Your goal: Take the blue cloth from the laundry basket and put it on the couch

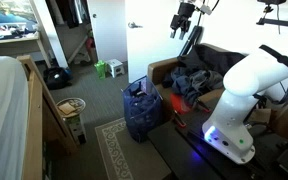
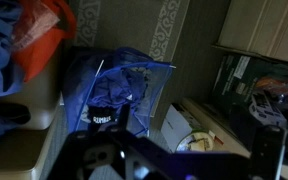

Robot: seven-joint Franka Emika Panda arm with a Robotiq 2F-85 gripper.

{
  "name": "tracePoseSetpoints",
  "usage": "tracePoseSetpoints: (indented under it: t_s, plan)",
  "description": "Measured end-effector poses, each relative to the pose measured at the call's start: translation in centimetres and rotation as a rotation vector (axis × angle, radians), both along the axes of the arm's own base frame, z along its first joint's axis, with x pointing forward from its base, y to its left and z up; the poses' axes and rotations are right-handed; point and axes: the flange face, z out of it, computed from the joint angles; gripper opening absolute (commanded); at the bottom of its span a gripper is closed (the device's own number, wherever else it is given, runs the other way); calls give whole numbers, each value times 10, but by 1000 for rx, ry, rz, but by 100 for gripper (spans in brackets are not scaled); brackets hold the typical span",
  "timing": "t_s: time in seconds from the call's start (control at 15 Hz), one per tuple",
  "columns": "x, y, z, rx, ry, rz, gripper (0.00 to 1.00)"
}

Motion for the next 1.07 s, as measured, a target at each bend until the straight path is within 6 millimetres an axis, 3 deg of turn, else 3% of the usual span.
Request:
tracePoseSetpoints:
  t_s: [0.6, 0.8, 1.07]
  plan:
    - [1, 2, -1, -1, 3, 3, 100]
    - [9, 19, -12, 16, 25, 36, 100]
    - [31, 56, -38, 62, 76, 127, 100]
